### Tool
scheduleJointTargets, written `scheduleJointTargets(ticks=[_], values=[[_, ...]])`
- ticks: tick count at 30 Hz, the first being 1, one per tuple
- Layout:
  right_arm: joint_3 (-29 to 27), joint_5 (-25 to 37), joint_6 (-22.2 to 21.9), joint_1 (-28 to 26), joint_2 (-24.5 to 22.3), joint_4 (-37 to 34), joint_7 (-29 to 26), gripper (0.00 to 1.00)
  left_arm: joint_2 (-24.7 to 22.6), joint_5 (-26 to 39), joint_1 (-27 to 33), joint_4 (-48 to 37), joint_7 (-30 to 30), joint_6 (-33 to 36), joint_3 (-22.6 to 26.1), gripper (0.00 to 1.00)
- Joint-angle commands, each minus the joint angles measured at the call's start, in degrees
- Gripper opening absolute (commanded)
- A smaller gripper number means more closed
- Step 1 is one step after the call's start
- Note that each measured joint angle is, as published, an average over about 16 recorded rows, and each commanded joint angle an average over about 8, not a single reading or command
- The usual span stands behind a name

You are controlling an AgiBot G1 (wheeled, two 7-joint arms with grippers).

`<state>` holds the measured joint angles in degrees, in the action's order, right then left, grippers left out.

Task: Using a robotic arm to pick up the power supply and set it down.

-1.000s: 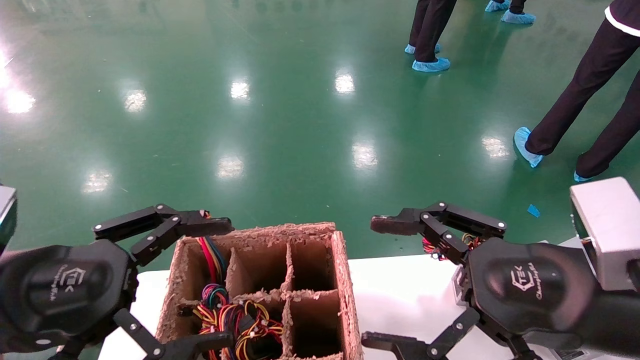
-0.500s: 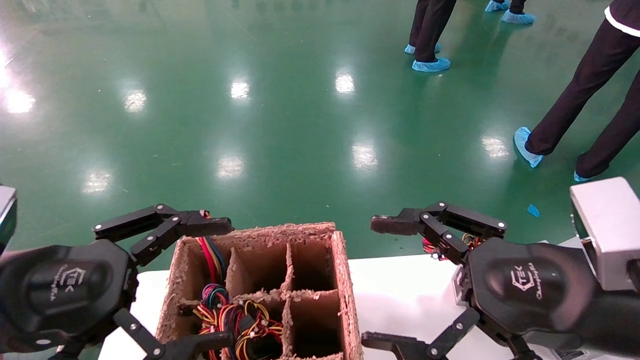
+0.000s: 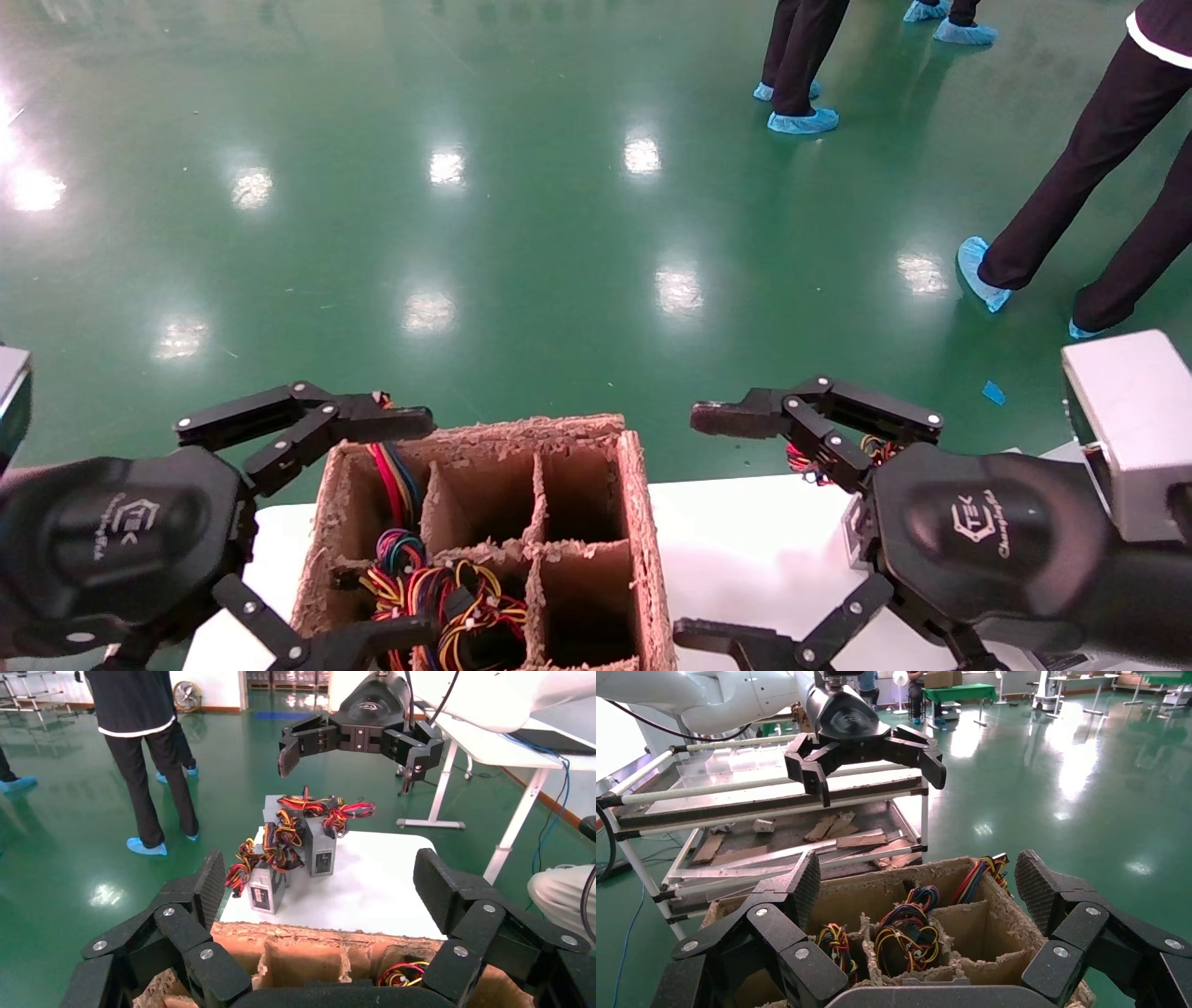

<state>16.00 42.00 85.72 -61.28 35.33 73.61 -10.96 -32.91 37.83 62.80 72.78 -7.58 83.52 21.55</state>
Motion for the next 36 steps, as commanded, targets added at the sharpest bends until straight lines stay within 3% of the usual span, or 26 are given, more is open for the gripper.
scheduleJointTargets(ticks=[1,11,28,30,36], values=[[-0.05,-0.07,0.06,-0.06,-0.08,0.05,0.05,1.0,0.0,0.0,0.0,0.0,0.0,0.0,0.0,0.0],[4.28,4.23,-0.12,0.33,3.98,-0.03,-1.67,1.0,0.0,0.0,0.01,-0.02,0.01,0.01,0.01,0.0],[16.63,13.85,1.94,-2.35,21.09,-2.12,-4.36,1.0,0.0,-0.01,0.01,-0.02,0.01,0.01,0.02,0.0],[17.82,15.19,1.94,-2.59,22.71,-2.95,-4.16,0.89,0.0,-0.01,0.01,-0.02,0.01,0.01,0.02,0.0],[20.26,18.74,1.17,-2.99,26.52,-6.36,-2.42,0.14,0.0,-0.01,0.02,-0.02,0.01,0.01,0.02,0.0]])
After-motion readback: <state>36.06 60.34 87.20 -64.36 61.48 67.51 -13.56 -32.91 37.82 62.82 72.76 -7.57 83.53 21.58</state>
